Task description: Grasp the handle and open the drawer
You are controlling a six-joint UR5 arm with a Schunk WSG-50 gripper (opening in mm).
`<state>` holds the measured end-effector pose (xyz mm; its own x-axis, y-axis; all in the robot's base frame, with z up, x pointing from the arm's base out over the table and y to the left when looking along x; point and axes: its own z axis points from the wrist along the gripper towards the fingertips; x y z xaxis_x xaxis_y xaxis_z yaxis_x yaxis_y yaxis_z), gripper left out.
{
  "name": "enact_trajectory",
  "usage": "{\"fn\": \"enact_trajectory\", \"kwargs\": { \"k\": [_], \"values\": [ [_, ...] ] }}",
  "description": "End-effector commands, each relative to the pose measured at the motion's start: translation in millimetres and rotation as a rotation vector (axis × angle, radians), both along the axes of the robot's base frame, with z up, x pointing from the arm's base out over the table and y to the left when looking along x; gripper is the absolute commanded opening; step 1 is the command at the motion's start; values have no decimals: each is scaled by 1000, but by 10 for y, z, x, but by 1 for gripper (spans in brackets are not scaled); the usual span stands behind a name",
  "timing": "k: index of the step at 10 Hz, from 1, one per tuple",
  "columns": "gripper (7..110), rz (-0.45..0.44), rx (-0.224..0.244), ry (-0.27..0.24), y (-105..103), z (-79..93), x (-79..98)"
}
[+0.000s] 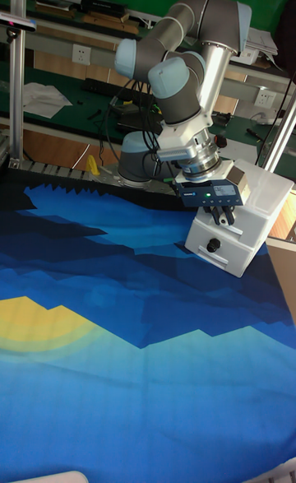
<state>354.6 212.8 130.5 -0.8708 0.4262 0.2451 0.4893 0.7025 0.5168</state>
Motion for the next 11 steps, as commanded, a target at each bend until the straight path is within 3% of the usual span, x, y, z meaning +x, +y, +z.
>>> {"fn": "enact_trajectory", "kwargs": {
  "k": [1, 11],
  "values": [
    [7, -3, 13, -2, 26, 35, 28],
    [7, -5, 13, -3, 55, 39, 135]
  ]
}}
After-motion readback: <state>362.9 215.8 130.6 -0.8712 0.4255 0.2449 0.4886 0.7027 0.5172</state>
